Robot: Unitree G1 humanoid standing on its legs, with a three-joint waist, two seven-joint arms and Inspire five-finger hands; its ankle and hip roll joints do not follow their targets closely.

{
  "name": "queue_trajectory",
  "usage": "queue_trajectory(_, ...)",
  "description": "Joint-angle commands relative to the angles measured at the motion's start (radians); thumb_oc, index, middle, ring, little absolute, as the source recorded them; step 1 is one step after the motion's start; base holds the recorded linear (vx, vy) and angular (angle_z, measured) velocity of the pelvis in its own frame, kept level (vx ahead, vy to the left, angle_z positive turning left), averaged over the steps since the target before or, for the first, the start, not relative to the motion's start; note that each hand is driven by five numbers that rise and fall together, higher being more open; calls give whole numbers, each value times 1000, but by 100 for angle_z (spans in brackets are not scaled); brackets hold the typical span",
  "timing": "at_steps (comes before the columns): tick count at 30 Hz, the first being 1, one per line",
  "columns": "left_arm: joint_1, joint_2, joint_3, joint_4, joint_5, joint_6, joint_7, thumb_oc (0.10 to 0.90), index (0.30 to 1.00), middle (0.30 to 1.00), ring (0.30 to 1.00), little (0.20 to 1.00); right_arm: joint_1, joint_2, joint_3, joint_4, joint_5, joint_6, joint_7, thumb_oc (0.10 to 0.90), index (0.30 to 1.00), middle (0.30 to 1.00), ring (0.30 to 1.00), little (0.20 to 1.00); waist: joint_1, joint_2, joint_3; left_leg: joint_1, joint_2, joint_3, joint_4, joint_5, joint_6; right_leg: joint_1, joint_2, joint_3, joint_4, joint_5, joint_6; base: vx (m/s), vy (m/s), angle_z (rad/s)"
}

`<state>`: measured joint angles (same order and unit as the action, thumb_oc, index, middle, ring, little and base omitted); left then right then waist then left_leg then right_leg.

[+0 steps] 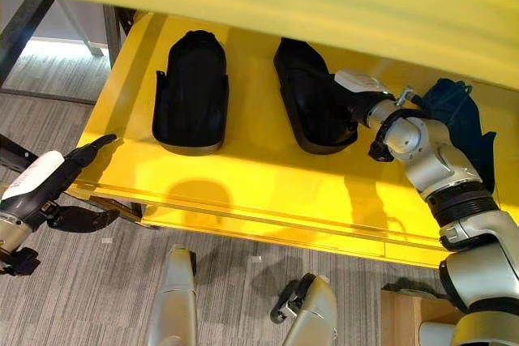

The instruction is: Move parts from the plastic box to the shelf.

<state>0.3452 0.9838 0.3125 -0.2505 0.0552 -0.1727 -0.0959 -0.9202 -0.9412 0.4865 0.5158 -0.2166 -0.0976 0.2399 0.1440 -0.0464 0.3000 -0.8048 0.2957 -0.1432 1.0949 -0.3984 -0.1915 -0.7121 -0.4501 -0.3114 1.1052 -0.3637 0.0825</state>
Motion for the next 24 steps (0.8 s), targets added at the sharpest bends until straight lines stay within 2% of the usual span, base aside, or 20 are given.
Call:
queue_trajectory(1, -7, -36, 89, -10, 10, 16, 32, 900, 1000, 1000, 1000, 1000, 22, 31, -79, 15, -30, 24, -28, 900, 1000, 1000, 1000, 1000, -1, 9, -33, -59, -27, 8, -1, 21, 102, 18, 61, 64, -5, -75, 2, 0, 0, 0)
queue_trajectory(8, -11, -46, 93, -7, 21, 22, 27, 900, 1000, 1000, 1000, 1000, 55, 8, -92, -42, -29, 22, -3, 900, 1000, 1000, 1000, 1000, -2, 3, -35, -60, -26, 10, -5, 23, 102, 20, 61, 60, -8, -75, 2, 0, 0, 0)
queue_trajectory(15, -10, -67, 105, -4, 30, 29, 25, 900, 1000, 1000, 1000, 1000, 116, 0, -150, -111, -18, 32, 12, 900, 1000, 1000, 1000, 1000, -8, -3, -35, -60, -25, 8, -4, 21, 103, 23, 63, 59, -11, -74, 2, 0, 0, 0)
queue_trajectory(24, -6, -92, 121, 0, 41, 48, 18, 900, 1000, 1000, 1000, 1000, 217, 62, -271, -175, 54, 67, 8, 900, 1000, 1000, 1000, 1000, -16, -9, -36, -61, -23, 5, 0, 15, 105, 24, 69, 59, -11, -76, 0, 0, 0, 0)
